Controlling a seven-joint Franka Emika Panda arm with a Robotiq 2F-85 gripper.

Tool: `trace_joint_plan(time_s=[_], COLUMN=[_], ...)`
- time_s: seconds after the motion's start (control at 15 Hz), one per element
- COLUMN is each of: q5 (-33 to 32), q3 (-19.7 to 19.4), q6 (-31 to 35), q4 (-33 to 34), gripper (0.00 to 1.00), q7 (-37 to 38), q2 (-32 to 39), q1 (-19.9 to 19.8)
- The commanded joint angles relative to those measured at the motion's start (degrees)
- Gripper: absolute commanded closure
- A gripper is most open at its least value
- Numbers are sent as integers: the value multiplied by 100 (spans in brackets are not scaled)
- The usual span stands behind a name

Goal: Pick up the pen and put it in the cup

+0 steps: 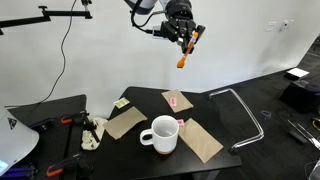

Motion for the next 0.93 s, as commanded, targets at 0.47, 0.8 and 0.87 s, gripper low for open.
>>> trace_joint_plan(time_s=[0.47,0.8,0.87], q5=[-50,9,14], q3=[227,295,287], q6=[187,732,719], q4=[-649,-1093,-1154], gripper=[97,97,97], q7=[51,-29,-52], q2=[-363,-532,-539], q1=[-432,-607,-618])
